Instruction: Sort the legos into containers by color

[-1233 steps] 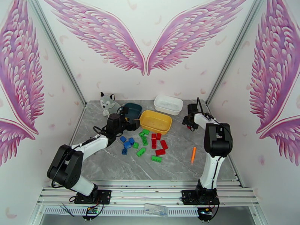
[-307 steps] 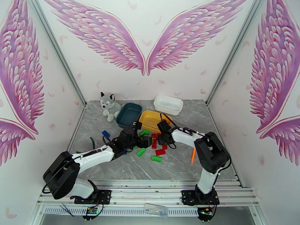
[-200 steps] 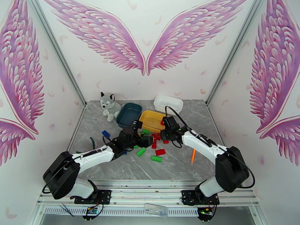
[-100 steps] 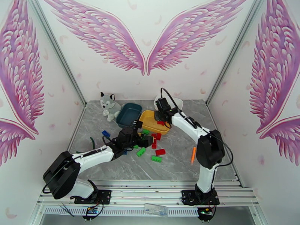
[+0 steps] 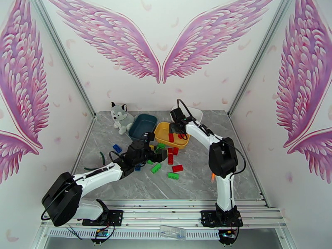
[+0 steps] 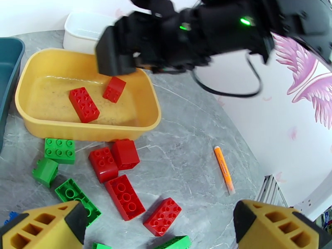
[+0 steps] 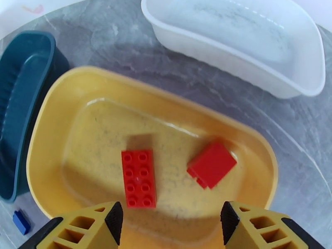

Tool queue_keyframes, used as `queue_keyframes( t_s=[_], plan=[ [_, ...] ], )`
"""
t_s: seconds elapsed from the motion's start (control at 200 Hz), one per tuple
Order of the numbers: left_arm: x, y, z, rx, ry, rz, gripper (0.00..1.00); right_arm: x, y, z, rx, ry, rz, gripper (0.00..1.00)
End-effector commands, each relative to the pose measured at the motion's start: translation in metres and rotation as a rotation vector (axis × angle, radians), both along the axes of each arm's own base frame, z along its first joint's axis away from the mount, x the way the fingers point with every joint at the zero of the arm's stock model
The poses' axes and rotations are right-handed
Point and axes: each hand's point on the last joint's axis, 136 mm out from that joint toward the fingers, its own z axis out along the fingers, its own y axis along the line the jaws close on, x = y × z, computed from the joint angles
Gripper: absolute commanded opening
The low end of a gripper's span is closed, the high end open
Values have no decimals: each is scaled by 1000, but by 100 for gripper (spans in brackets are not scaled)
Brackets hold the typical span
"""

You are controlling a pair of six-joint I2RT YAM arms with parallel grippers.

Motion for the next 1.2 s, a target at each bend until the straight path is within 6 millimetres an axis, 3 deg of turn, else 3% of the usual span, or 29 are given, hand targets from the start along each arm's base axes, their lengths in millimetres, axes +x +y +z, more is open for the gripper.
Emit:
queue_keyframes(
  t_s=[0.0, 0.115, 0.22, 0.39, 0.685, 0.885, 1.195],
  plan=[
    [1, 6, -8, 19, 20, 26, 99, -25, 8, 37, 94, -49, 29, 68],
    [2, 4, -13, 15, 54, 27, 99, -59, 6, 31, 85, -31, 61, 67],
    [2, 2, -17, 5, 75, 23, 99, -86, 9, 11, 99, 7, 104, 67],
    [4, 1, -23, 22, 86, 26, 99, -105, 17, -30, 120, 62, 147, 68],
    [10, 14, -28, 55, 82, 72, 99, -110, 40, -75, 138, 185, 177, 62],
    [13, 22, -22, 40, 75, 92, 99, -111, 51, -89, 118, 208, 175, 62],
    [12, 17, -26, 26, 95, 75, 99, -112, 53, -98, 66, 214, 167, 60]
  ],
)
